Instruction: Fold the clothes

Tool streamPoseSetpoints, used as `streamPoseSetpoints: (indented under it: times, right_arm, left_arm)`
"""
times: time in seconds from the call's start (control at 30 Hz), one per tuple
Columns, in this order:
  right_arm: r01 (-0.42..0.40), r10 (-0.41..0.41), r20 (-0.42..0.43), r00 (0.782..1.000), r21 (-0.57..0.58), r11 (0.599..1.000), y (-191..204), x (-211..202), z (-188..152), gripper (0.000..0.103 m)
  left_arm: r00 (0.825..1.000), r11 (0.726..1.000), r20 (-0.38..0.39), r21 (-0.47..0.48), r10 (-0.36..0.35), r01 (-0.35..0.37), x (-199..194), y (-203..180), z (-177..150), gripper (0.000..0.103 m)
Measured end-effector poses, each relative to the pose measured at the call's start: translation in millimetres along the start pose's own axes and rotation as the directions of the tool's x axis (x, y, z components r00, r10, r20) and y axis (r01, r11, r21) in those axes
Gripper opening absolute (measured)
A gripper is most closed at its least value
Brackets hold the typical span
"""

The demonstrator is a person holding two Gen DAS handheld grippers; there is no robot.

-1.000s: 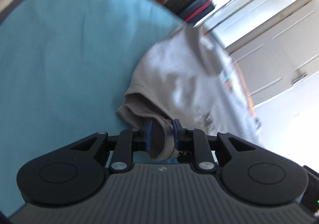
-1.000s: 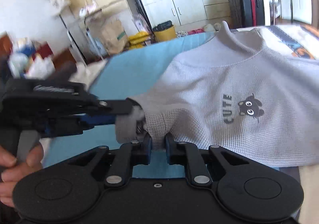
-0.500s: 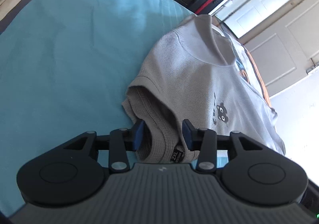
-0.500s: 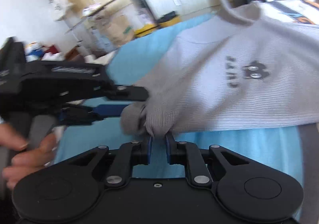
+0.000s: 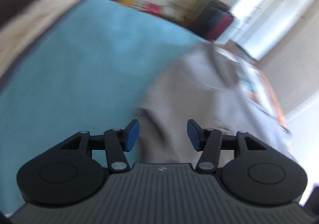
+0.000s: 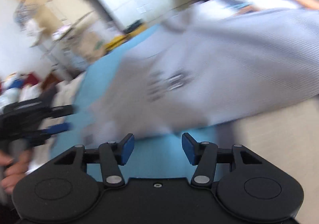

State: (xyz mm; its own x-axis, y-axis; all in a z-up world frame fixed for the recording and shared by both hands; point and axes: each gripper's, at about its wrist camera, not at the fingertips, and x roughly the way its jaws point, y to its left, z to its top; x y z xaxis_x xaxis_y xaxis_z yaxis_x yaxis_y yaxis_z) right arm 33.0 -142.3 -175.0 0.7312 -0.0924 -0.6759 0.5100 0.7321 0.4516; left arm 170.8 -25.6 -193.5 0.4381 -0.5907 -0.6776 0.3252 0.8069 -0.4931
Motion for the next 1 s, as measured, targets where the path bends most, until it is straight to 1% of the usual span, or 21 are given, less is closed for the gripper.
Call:
streamPoseSetpoints:
  times: [0.07, 0.13, 0.17, 0.2, 0.23, 0.3, 0.33, 0.37, 0.43, 0.5, 0.53, 0.57, 0.63, 0.67, 0.73, 0.83, 0.87, 0.9, 0.93, 0.97, 1.0]
  right_arm:
    - [0.037, -0.038, 0.027, 0.999, 0.05, 0.998, -20.0, -22.0, 17.1, 0.058]
    - [0.068, -0.074, 0.05, 0.996, 0.108, 0.992, -44.5, -49.8, 34.9, 0.058]
    - [0.085, -0.093, 0.059, 0.994, 0.137, 0.987, -56.8, -64.7, 44.4, 0.058]
    - [0.107, -0.12, 0.065, 0.991, 0.168, 0.98, -69.6, -79.9, 52.7, 0.059]
    - [0.134, -0.149, 0.059, 0.987, 0.203, 0.97, -82.1, -93.7, 61.4, 0.061]
    - [0.194, -0.205, 0.023, 0.979, 0.229, 0.954, -106.6, -115.0, 79.8, 0.063]
    - [0.253, -0.26, 0.002, 0.966, 0.227, 0.941, -120.6, -121.9, 87.1, 0.064]
    - [0.316, -0.32, -0.018, 0.947, 0.22, 0.923, -135.1, -128.2, 94.0, 0.064]
    - [0.425, -0.427, -0.042, 0.903, 0.229, 0.876, -165.4, -137.9, 104.9, 0.064]
    - [0.511, -0.519, -0.048, 0.854, 0.269, 0.816, -197.7, -143.7, 111.7, 0.064]
    - [0.522, -0.526, -0.077, 0.847, 0.306, 0.796, -215.7, -140.3, 112.4, 0.065]
    - [0.505, -0.507, -0.1, 0.856, 0.363, 0.783, -232.3, -137.4, 106.9, 0.065]
    - [0.463, -0.458, -0.136, 0.878, 0.479, 0.746, -264.9, -132.4, 93.6, 0.065]
    - [0.443, -0.42, -0.175, 0.891, 0.545, 0.712, -278.0, -127.3, 84.4, 0.065]
    - [0.343, -0.326, -0.153, 0.933, 0.653, 0.675, -291.7, -122.2, 70.1, 0.065]
    - [0.332, -0.311, -0.156, 0.938, 0.666, 0.668, -292.9, -110.3, 66.1, 0.066]
    - [0.332, -0.308, -0.159, 0.938, 0.667, 0.667, -293.0, -106.2, 65.1, 0.069]
    - [0.333, -0.322, -0.137, 0.937, 0.63, 0.701, -288.0, -102.2, 70.5, 0.069]
    - [0.335, -0.337, -0.11, 0.935, 0.583, 0.74, -282.0, -98.3, 77.1, 0.069]
    - [0.338, -0.351, -0.082, 0.933, 0.534, 0.775, -276.0, -94.4, 83.8, 0.057]
    - [0.342, -0.362, -0.053, 0.931, 0.482, 0.807, -270.0, -90.4, 90.4, 0.019]
  left_arm:
    - [0.993, 0.997, -0.078, -0.01, -0.083, 0.083, 10.3, -8.4, -8.1, 0.054]
    - [0.98, 0.994, -0.167, -0.055, -0.107, 0.099, 16.8, -12.9, -20.6, 0.054]
    - [0.976, 0.989, -0.175, -0.091, -0.13, 0.116, 16.4, -15.0, -29.4, 0.058]
    - [0.972, 0.985, -0.18, -0.11, -0.151, 0.133, 16.0, -18.9, -37.8, 0.065]
    - [0.968, 0.98, -0.184, -0.129, -0.172, 0.149, 15.6, -22.8, -46.1, 0.067]
    - [0.963, 0.979, -0.198, -0.128, -0.181, 0.157, 22.0, -34.1, -54.5, 0.069]
    - [0.966, 0.982, -0.2, -0.126, -0.164, 0.14, 26.7, -37.3, -55.4, 0.069]
    - [0.972, 0.985, -0.195, -0.134, -0.131, 0.106, 29.2, -35.4, -55.2, 0.069]
    - [0.98, 0.988, -0.186, -0.151, -0.065, 0.037, 34.2, -31.4, -54.9, 0.071]
    - [0.987, 0.983, -0.158, -0.176, 0.032, -0.06, 40.9, -24.6, -54.6, 0.071]
    - [0.986, 0.976, -0.15, -0.192, 0.074, -0.103, 44.0, -21.4, -53.2, 0.071]
    - [0.986, 0.972, -0.144, -0.207, 0.087, -0.116, 44.7, -17.0, -52.4, 0.071]
    - [0.99, 0.973, -0.135, -0.218, 0.049, -0.078, 48.1, -12.5, -51.7, 0.069]
    - [0.991, 0.971, -0.12, -0.225, 0.051, -0.077, 48.6, -11.0, -52.7, 0.068]
    - [0.994, 0.968, -0.087, -0.236, 0.064, -0.083, 49.6, -10.2, -54.7, 0.067]
    - [0.994, 0.95, -0.05, -0.293, 0.095, -0.106, 50.7, -5.0, -51.6, 0.07]
    - [0.994, 0.942, -0.037, -0.318, 0.104, -0.11, 51.5, -2.2, -49.7, 0.07]
    - [0.993, 0.933, -0.024, -0.342, 0.113, -0.114, 52.3, 0.6, -47.8, 0.068]
    - [0.992, 0.925, -0.006, -0.36, 0.124, -0.117, 54.2, -0.2, -47.7, 0.066]
    - [0.991, 0.936, -0.002, -0.326, 0.135, -0.129, 58.2, -4.1, -46.4, 0.05]
    - [0.988, 0.961, -0.009, -0.234, 0.151, -0.149, 61.7, -12.2, -43.4, 0.009]
